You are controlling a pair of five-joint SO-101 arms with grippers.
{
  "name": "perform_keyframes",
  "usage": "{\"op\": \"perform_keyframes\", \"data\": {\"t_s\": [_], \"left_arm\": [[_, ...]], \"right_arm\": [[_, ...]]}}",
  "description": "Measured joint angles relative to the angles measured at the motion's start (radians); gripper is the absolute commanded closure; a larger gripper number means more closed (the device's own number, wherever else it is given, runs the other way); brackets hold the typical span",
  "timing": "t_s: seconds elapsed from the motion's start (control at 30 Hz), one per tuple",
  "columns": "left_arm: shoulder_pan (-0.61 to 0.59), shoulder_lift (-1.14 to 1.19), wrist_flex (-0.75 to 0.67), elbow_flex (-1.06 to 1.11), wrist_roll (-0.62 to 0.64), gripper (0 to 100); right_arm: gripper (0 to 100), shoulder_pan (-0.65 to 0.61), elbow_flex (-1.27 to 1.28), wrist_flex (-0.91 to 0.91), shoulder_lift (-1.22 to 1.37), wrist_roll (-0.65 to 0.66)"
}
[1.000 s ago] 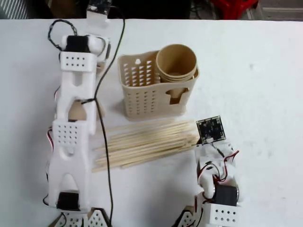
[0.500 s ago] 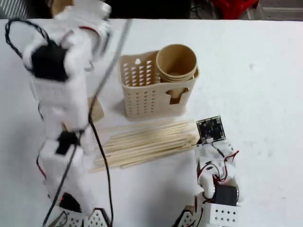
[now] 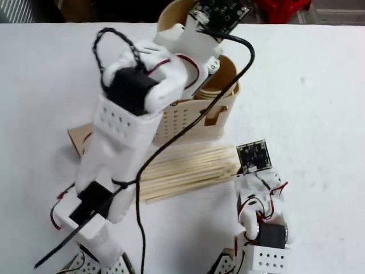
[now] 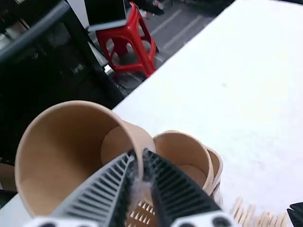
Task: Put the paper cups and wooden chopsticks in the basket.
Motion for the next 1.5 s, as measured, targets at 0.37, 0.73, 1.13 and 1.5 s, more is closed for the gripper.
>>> {"op": "perform_keyframes", "data": {"t_s": [0.37, 0.73, 1.13, 1.5], "left_arm": [[0.094, 0.000, -0.035, 0.083, -0.003, 98], [0.106, 0.000, 0.028, 0.094, -0.003, 98], [0.078, 0.000, 0.094, 0.087, -0.002, 83], [-0.118, -0.008, 0.121, -0.138, 0.044, 83]], "right_arm": [[97.8, 0.000, 0.000, 0.000, 0.000, 0.000], [97.8, 0.000, 0.000, 0.000, 0.000, 0.000], [97.8, 0.000, 0.000, 0.000, 0.000, 0.000], [97.8, 0.000, 0.000, 0.000, 0.000, 0.003]]}}
